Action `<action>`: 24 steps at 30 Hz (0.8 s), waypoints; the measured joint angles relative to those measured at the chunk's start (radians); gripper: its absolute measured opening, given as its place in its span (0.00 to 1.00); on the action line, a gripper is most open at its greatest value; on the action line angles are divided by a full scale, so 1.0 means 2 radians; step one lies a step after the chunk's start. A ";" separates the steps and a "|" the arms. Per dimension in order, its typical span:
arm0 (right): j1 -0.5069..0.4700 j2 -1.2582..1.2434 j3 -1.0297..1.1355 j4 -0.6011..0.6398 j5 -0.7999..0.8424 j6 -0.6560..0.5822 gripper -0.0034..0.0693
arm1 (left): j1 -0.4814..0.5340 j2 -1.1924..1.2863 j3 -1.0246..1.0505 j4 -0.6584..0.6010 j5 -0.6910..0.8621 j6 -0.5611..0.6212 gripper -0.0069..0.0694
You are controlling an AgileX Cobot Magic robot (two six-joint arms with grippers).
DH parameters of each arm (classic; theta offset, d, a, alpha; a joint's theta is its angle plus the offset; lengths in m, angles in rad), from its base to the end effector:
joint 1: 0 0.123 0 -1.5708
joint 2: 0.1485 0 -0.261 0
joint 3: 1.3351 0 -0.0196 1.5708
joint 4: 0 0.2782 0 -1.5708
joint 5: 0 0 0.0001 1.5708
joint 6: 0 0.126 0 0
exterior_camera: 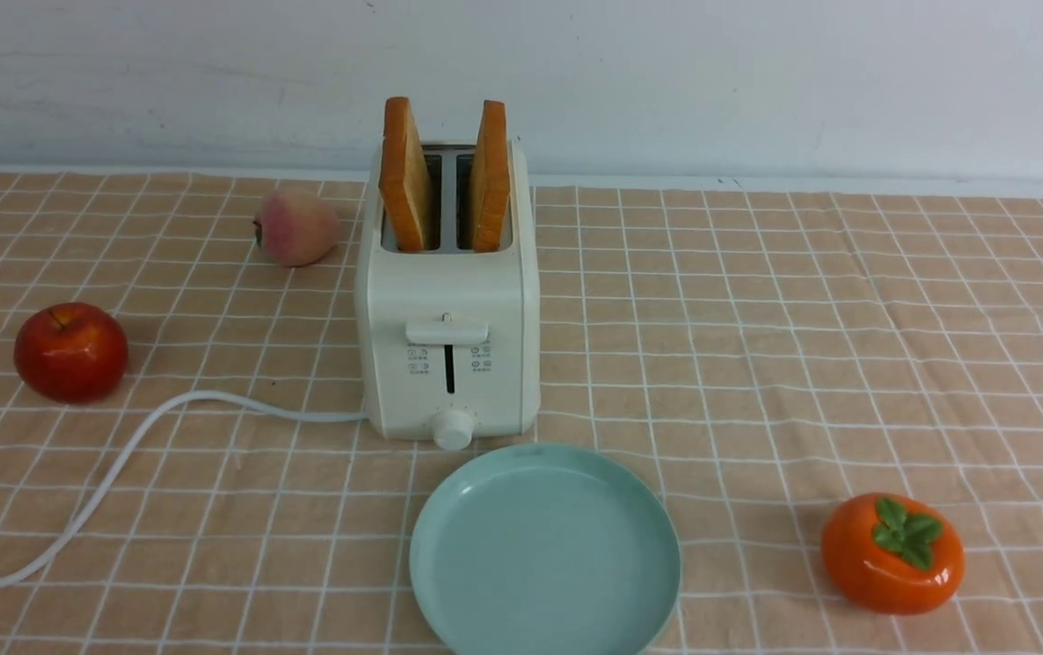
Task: Take toasted bread from bread machine on light coffee tablecloth place on plate.
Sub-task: 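Grasp the toast slice in the toaster and pull it up out of the slot with the right gripper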
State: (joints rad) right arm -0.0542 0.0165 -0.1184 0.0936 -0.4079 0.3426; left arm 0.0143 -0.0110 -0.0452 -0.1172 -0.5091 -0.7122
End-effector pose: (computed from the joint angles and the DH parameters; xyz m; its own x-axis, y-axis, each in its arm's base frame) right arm 0.1160 -0.0110 0.3079 0.5446 0.3863 -0.7444 -0.1556 0.9187 0.3630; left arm 0.1141 0.0088 0.2939 0.4584 -0.7198 -0.5213 0.3990 0.6908 -0.6030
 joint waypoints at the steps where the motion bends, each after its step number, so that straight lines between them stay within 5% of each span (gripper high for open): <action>1: 0.000 0.002 -0.012 0.000 0.006 0.005 0.38 | 0.000 0.000 -0.010 0.004 0.004 -0.001 0.40; 8: 0.000 0.171 -0.280 -0.001 0.138 0.054 0.38 | 0.000 0.109 -0.266 0.055 0.172 -0.014 0.40; 14: 0.000 0.353 -0.504 -0.033 0.392 0.058 0.38 | 0.000 0.275 -0.474 0.075 0.438 -0.014 0.40; 19: 0.000 0.435 -0.532 -0.067 0.516 0.058 0.38 | -0.004 0.363 -0.503 0.101 0.579 -0.014 0.40; 24: 0.027 0.466 -0.527 -0.079 0.558 0.058 0.38 | -0.039 0.400 -0.482 0.150 0.614 -0.014 0.40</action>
State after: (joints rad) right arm -0.0004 0.9494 -1.1733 -0.0649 0.7081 0.4594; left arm -0.0640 0.7896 -1.0099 0.1825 0.7198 -0.7393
